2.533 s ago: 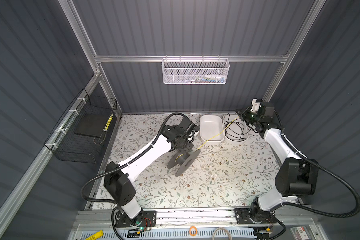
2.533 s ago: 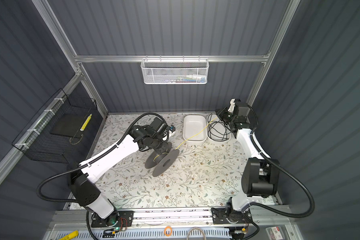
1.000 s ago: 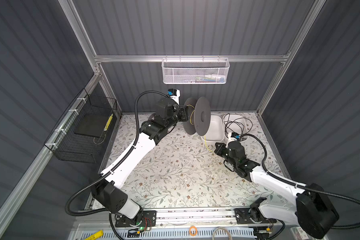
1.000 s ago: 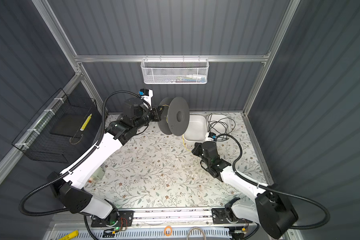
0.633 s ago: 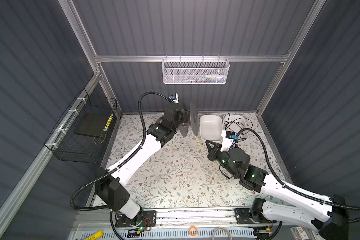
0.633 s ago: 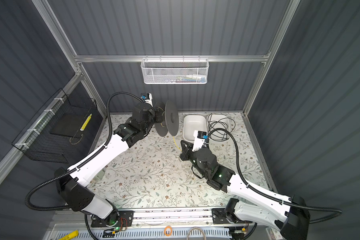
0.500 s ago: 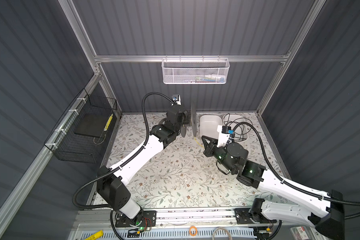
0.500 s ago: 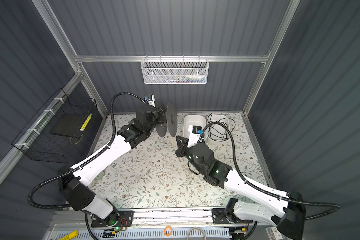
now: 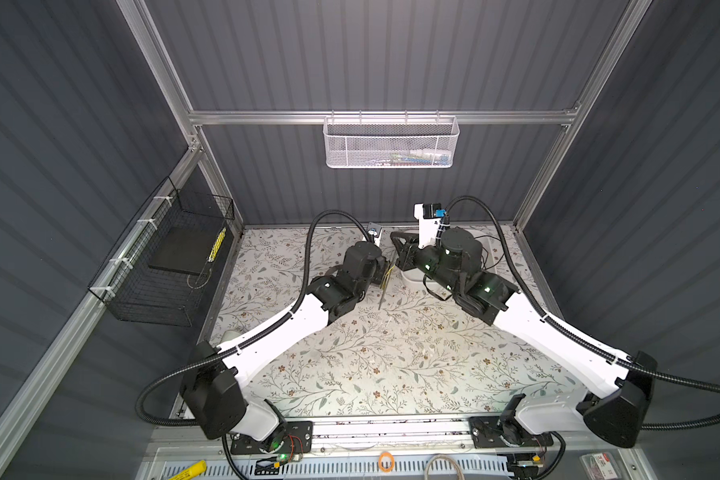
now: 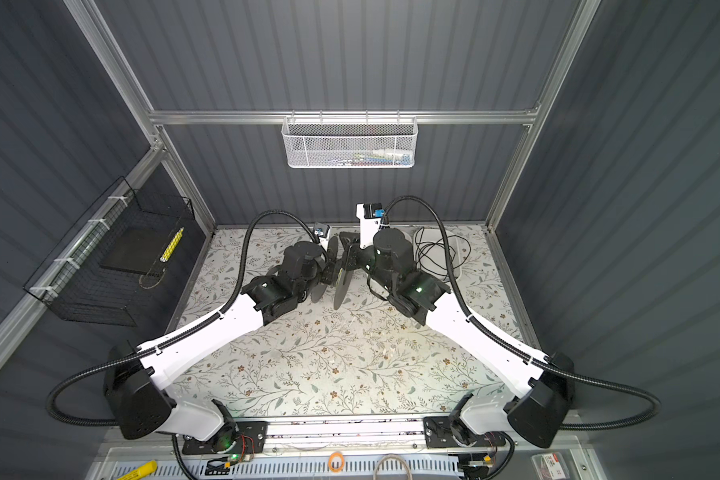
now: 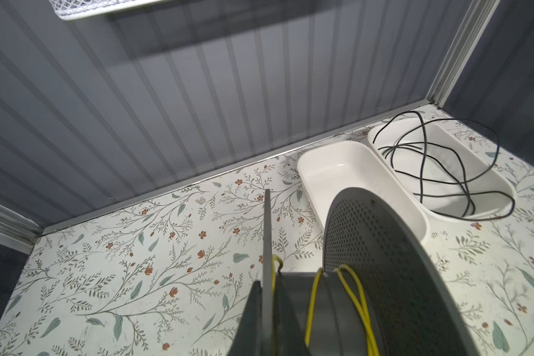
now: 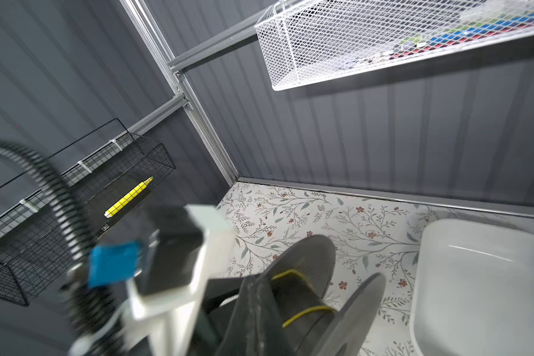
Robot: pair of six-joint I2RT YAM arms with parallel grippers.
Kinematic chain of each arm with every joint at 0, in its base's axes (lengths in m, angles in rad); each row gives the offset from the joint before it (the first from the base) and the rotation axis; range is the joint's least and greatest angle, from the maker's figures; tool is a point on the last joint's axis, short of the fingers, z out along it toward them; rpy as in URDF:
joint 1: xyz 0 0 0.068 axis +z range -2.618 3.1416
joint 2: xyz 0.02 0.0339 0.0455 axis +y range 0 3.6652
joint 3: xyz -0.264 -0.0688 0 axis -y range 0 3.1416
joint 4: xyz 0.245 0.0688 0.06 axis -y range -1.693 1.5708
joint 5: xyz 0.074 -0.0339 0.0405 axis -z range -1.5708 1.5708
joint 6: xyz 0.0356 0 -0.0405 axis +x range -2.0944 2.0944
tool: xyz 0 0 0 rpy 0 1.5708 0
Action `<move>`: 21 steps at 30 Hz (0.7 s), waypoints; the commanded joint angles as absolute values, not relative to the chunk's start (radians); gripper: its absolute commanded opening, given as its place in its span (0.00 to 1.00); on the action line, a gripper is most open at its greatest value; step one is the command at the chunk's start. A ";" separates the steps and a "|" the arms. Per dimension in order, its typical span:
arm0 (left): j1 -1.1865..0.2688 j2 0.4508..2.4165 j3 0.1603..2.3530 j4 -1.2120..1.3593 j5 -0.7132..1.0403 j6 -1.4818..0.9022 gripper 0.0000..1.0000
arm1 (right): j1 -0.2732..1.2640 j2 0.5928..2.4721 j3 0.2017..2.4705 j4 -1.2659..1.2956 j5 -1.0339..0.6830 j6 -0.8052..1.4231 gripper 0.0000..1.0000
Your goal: Wrap the cables
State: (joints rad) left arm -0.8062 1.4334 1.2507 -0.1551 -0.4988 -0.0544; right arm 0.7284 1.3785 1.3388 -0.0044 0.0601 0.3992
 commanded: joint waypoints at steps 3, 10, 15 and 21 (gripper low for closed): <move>-0.807 1.321 1.113 -0.202 -0.410 0.082 0.00 | 0.595 1.428 1.479 0.002 -0.066 0.389 0.00; -0.825 1.173 0.957 -0.146 -0.329 0.188 0.00 | 0.453 1.557 1.545 -0.006 -0.166 0.474 0.00; -0.825 1.087 0.915 -0.119 -0.265 0.254 0.00 | 0.381 1.615 1.490 0.018 -0.209 0.560 0.00; -0.825 1.033 0.879 -0.079 -0.198 0.302 0.00 | 0.325 1.661 1.358 0.101 -0.254 0.670 0.00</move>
